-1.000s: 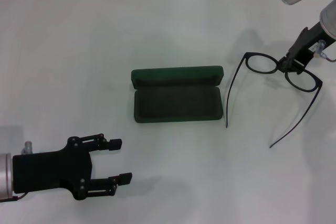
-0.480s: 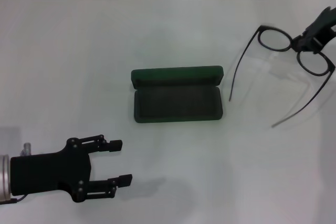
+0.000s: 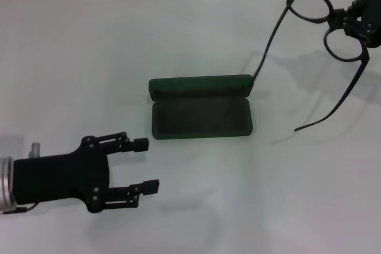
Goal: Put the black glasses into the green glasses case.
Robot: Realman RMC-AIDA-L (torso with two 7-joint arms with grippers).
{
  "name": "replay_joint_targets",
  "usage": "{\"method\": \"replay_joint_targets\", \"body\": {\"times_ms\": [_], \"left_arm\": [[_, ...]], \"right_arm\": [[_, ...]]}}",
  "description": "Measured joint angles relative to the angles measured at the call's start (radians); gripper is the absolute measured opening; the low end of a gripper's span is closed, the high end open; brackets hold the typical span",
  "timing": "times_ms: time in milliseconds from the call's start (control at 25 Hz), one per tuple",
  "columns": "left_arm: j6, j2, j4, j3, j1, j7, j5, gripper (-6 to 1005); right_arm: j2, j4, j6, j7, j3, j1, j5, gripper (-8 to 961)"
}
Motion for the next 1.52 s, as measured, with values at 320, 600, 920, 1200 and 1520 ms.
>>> {"method": "replay_joint_targets", "body": {"times_ms": [320,600,920,1200,1520], "left_arm": [[0.031,0.002,-0.003,0.002,-0.056,0.005,-0.006,765],[0.04,-0.005,-0.001,0.0,-0.071,0.067,-0.049,766],[0.057,0.011,-0.05,0.024,-0.129,0.077,-0.05,607],[0.073,0.023,-0.1,0.024,-0.15,0.121,-0.054,303],[0.077,0.023,-0.103,0.026,-0.154,0.123,-0.05,45]], "right_arm": [[-0.004,0.184,-0.128,-0.405,0.018,-0.031,0.226,46],[0.012,0.302,-0.153,-0.563,0.006,0.005,0.228,45],[0.016,0.349,-0.155,-0.591,0.003,0.039,0.271,45],[0.014,0.398,-0.16,-0.641,0.004,0.055,0.278,45],[0.013,0.406,-0.162,-0.645,0.006,0.054,0.325,46]]}}
